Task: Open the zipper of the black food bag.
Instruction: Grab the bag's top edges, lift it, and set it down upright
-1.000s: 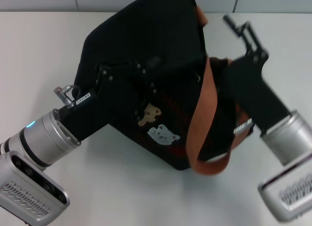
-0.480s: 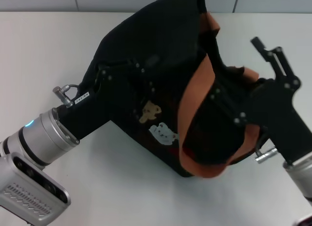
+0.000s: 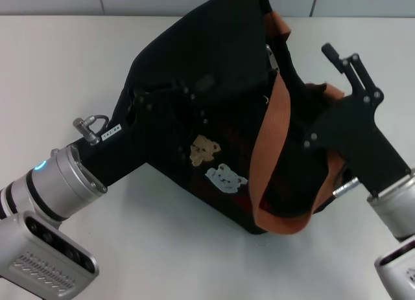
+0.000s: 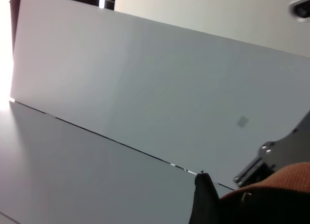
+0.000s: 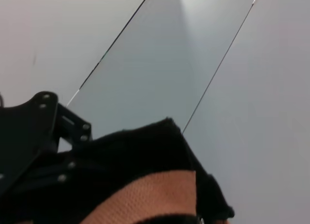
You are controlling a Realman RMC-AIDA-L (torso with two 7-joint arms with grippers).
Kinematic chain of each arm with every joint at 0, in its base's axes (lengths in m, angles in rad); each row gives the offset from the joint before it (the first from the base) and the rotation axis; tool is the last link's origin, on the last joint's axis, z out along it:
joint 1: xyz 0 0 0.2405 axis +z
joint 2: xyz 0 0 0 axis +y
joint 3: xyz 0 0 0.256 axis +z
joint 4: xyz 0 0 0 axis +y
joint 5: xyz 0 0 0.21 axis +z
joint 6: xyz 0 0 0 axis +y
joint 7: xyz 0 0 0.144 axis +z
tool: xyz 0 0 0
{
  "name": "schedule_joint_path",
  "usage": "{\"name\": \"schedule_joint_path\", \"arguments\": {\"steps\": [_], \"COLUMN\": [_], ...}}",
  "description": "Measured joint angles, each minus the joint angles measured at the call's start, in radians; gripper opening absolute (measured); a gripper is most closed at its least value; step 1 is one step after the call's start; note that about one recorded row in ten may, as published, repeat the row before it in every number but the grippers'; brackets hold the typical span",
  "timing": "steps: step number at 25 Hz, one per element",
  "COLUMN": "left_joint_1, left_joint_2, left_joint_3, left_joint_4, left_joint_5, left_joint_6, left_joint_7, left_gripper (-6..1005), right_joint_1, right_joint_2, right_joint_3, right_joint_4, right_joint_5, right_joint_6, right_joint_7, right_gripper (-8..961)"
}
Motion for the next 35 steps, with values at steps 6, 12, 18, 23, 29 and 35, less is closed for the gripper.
{"name": "schedule_joint_path", "arguments": {"steps": [6, 12, 18, 23, 29, 35], "left_joint_1": [0.0, 0.0, 0.0, 0.0, 0.0, 0.0], "left_joint_2": [0.001, 0.0, 0.0, 0.0, -0.001, -0.001], "left_joint_3": [0.001, 0.002, 0.002, 0.002, 0.002, 0.002], "left_joint_4": [-0.001, -0.006, -0.007, -0.009, -0.009, -0.01], "left_joint_5": [-0.002, 0.0, 0.001, 0.001, 0.002, 0.001], "left_joint_6": [0.0, 0.001, 0.003, 0.003, 0.002, 0.004], "left_joint_7": [0.007, 0.007, 0.008, 0.008, 0.008, 0.008], "left_gripper": [89, 89, 89, 89, 89, 89], "right_joint_1": [0.06, 0.079, 0.081, 0.087, 0.08, 0.083], "right_joint_2": [-0.001, 0.0, 0.0, 0.0, 0.0, 0.0], "right_joint_3": [0.009, 0.075, 0.098, 0.11, 0.121, 0.197], "right_joint_4": [-0.003, 0.02, 0.036, 0.056, 0.073, 0.108], "right_joint_5": [0.0, 0.002, 0.0, 0.0, -0.055, -0.061], "right_joint_6": [0.051, 0.109, 0.106, 0.116, 0.136, 0.166], "right_joint_7": [-0.003, -0.089, -0.129, -0.182, -0.239, -0.288], "right_gripper": [830, 831, 831, 831, 831, 832]}}
